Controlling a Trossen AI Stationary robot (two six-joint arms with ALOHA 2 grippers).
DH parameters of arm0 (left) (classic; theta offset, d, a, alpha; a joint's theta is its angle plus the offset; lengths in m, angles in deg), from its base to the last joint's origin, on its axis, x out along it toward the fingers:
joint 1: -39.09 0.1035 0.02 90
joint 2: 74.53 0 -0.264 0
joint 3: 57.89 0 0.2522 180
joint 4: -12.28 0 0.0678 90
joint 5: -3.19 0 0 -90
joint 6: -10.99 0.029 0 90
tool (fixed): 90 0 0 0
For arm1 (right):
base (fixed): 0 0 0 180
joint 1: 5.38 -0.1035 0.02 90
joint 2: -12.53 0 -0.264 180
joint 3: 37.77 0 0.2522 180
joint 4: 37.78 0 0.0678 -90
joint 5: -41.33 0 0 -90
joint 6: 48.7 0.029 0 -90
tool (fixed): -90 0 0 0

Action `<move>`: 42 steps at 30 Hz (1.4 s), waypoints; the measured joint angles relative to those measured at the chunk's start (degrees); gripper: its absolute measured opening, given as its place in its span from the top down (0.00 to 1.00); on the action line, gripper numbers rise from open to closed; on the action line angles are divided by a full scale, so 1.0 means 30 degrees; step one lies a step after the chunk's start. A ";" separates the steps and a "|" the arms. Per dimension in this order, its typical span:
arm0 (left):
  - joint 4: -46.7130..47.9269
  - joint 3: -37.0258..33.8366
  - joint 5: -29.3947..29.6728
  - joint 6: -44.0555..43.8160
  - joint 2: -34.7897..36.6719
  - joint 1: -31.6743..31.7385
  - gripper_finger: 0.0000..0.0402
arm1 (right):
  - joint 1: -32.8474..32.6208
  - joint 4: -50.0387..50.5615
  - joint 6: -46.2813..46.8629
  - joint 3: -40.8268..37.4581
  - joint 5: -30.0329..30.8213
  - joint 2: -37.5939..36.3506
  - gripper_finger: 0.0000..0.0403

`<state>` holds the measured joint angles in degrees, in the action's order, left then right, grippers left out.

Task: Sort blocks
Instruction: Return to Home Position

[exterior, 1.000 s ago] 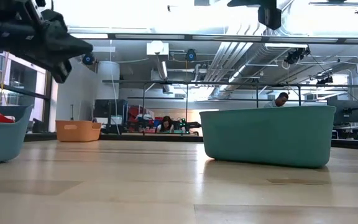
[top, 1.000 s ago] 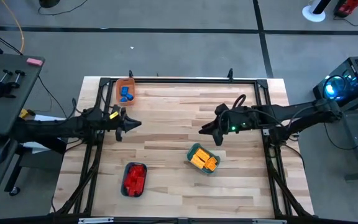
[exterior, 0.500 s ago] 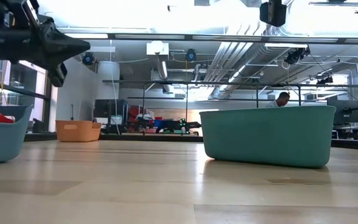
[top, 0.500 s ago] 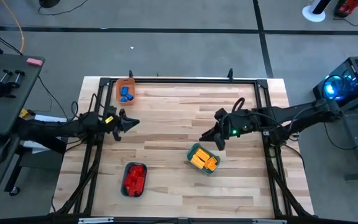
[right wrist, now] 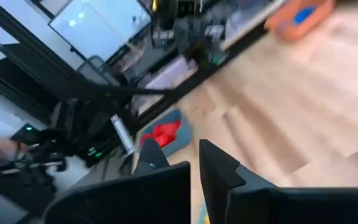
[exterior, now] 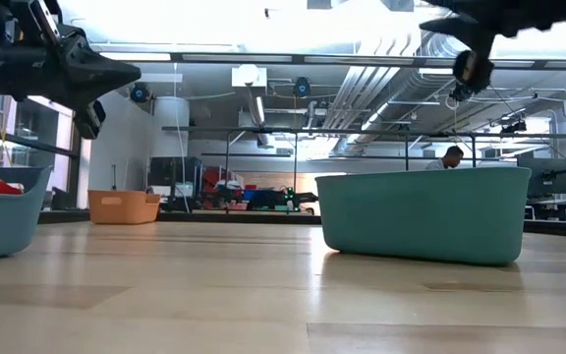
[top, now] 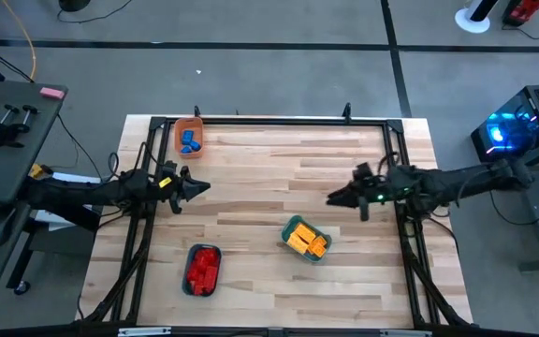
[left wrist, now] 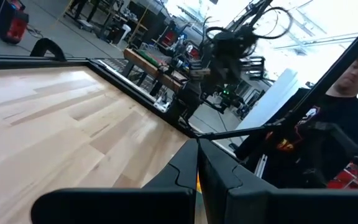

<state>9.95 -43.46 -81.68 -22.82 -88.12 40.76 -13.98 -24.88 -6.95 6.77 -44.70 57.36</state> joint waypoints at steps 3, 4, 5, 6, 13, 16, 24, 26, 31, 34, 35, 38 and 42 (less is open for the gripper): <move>-0.0018 0.0000 0.0006 -0.0061 0.0000 0.0000 1.00 | 0.1085 -0.0214 -0.1993 -0.1980 -0.0029 -0.3001 1.00; -0.0015 0.0000 0.0004 -0.0013 0.0000 0.0000 1.00 | 0.1509 -0.0219 -0.2515 -0.2577 -0.0161 -0.3937 1.00; -0.0015 0.0003 0.0003 0.0000 0.0000 0.0000 1.00 | 0.1945 -0.0262 -0.2929 -0.3171 -0.0359 -0.4844 1.00; -0.0015 0.0000 0.0007 -0.0009 0.0000 0.0000 1.00 | 0.2382 -0.0340 -0.3261 -0.3742 -0.0593 -0.5704 1.00; -0.0015 0.0000 0.0007 -0.0014 0.0000 0.0000 1.00 | 0.4454 -0.2028 -0.3699 -0.7464 -0.3298 -1.0394 1.00; 0.0017 0.0005 0.0007 -0.0014 0.0007 0.0000 1.00 | 0.4689 -0.2785 -0.4398 -0.8475 -0.3429 -1.1516 1.00; 0.1497 0.0007 0.0007 -0.0018 0.0216 0.0000 1.00 | 0.4500 -0.3593 -0.5763 -0.9970 -0.4285 -1.2519 1.00; 0.2177 0.0007 0.0006 -0.0019 0.0459 0.0000 1.00 | 0.4333 -0.3650 -0.5758 -1.0075 -0.4285 -1.2463 1.00; 0.4176 0.0015 0.0007 -0.0022 0.1631 0.0000 1.00 | 0.3972 -0.2732 -0.6591 -1.0075 -0.3168 -1.2462 1.00; 0.4982 0.0021 -0.0045 -0.0008 0.2728 0.0007 1.00 | 0.3994 -0.1066 -0.6591 -1.0075 -0.2329 -1.2450 1.00; 0.5011 0.0022 -0.0086 -0.0019 0.3178 0.0007 1.00 | 0.3994 -0.0590 -0.6591 -1.0075 -0.2332 -1.2452 1.00; 0.4821 0.0039 -0.0109 -0.0020 0.4514 0.0021 1.00 | 0.3994 -0.0105 -0.6583 -1.0060 -0.2310 -1.2309 1.00; 0.4882 0.0043 -0.0044 -0.0014 0.4473 -0.0035 1.00 | 0.3994 -0.0073 -0.6585 -1.0053 -0.2338 -1.2207 1.00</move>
<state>24.59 -43.33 -81.81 -22.86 -74.70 40.65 -2.00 -25.10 -26.70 -23.39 -51.71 20.73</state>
